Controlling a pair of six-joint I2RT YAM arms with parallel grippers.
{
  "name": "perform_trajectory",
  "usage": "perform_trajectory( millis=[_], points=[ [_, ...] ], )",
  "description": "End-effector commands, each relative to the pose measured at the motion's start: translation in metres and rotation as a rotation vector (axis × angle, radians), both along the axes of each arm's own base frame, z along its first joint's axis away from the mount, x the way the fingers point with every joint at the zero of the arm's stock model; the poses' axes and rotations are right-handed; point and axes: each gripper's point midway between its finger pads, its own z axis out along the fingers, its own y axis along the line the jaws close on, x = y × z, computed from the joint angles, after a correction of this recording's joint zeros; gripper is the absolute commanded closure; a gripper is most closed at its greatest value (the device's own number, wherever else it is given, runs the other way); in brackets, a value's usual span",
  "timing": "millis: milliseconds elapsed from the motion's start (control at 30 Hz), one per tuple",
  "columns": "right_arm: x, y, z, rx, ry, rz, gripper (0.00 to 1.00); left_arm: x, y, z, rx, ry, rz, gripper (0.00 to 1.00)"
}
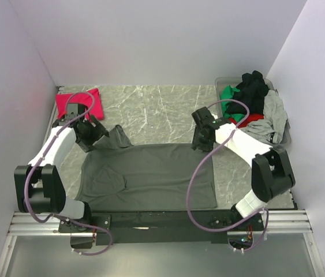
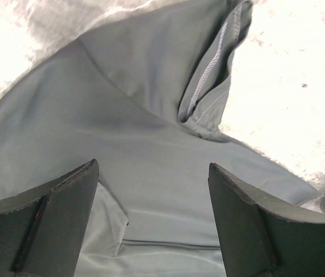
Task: Fold and stack the t-shirts
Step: Fold the tshirt
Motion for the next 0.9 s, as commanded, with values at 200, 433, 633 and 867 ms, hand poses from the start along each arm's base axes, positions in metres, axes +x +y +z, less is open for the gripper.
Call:
perform_trajectory(
  millis=[200,433,633,867],
  points=[
    [0.064,-0.046,-0.015,-0.129,-0.073,-0.12,0.51,0.04,-0.006,0.03,-0.011,-0.126,-0.051,0.18],
    [0.079,-0.063,-0.029,-0.184,-0.056,-0.145,0.53,0.048,-0.006,0.023,-0.007,-0.104,-0.055,0.18],
    [0.079,-0.064,-0.045,-0.189,-0.033,-0.145,0.54,0.056,-0.004,0.021,-0.002,-0.092,-0.057,0.18],
    [0.079,-0.067,-0.054,-0.205,-0.028,-0.149,0.57,0.058,-0.004,0.017,0.003,-0.08,-0.06,0.19]
  ],
)
